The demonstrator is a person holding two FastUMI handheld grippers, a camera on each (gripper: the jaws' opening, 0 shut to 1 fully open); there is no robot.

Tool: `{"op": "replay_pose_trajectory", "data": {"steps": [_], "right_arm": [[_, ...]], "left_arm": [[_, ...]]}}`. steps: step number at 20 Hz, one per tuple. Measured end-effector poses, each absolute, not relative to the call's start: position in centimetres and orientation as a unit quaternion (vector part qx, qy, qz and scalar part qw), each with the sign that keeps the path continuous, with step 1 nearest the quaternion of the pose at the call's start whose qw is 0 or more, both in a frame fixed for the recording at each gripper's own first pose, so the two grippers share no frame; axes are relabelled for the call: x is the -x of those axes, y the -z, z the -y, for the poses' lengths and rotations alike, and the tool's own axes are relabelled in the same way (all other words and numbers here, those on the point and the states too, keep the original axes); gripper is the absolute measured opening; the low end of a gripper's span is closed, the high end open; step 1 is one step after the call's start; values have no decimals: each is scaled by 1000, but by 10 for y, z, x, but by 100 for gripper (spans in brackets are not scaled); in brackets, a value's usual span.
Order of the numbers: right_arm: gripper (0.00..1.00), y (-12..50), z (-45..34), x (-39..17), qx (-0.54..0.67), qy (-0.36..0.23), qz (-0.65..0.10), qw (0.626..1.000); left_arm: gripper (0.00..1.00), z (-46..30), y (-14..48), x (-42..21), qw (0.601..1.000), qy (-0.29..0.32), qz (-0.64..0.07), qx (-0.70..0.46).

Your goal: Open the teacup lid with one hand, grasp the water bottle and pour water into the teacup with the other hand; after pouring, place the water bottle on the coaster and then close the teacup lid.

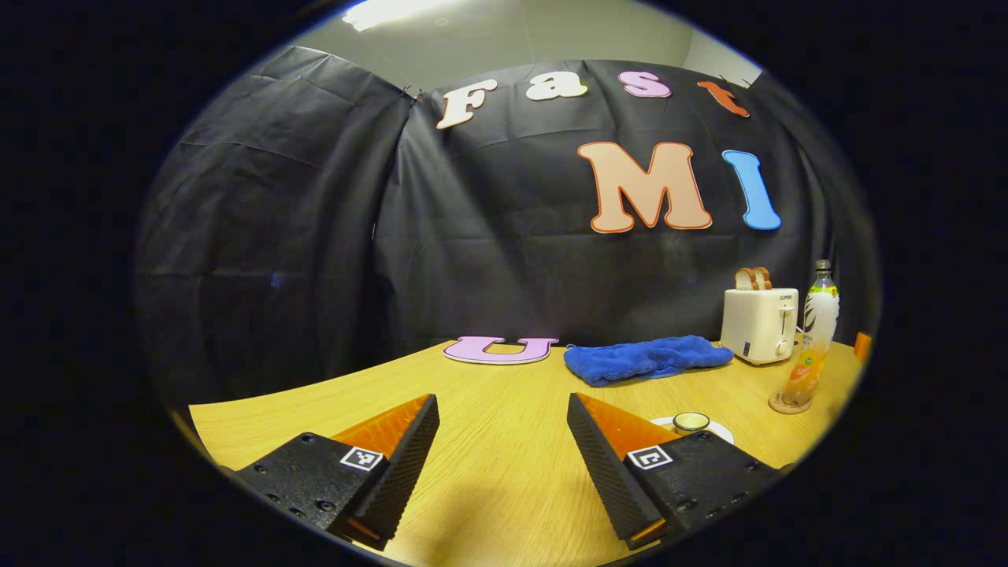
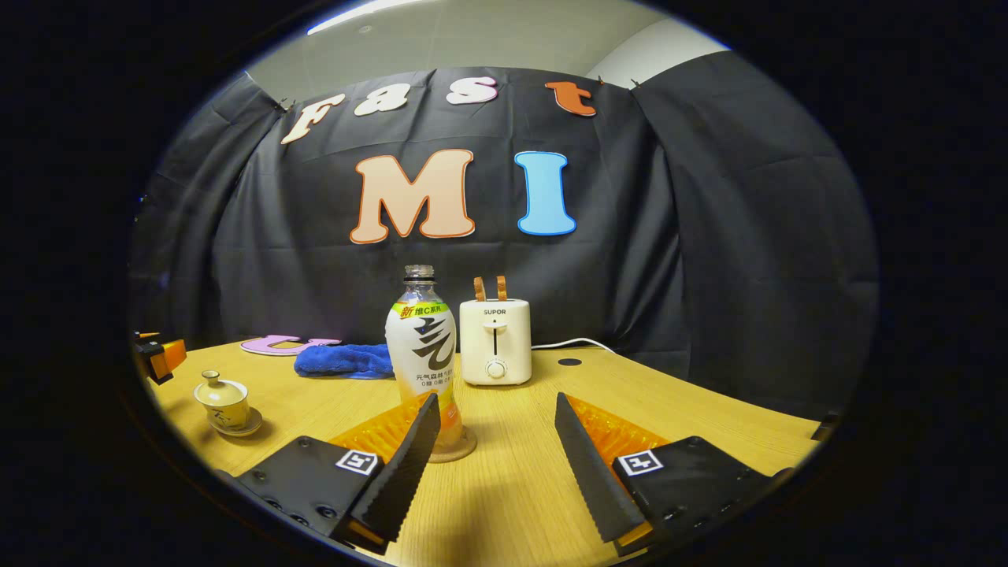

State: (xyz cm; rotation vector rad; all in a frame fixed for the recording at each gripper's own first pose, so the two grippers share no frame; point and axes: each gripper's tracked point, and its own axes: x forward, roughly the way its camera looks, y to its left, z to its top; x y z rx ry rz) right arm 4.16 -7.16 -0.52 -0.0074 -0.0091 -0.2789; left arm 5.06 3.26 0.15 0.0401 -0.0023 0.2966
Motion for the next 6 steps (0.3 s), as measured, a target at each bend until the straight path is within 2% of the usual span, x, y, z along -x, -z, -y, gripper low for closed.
{"op": "replay_pose_trajectory", "data": {"steps": [6], "right_arm": [[94,5,74,-41,4,146,5,989]], "left_arm": [[95,-30,-1,-51,989,-146,1,-18]]}}
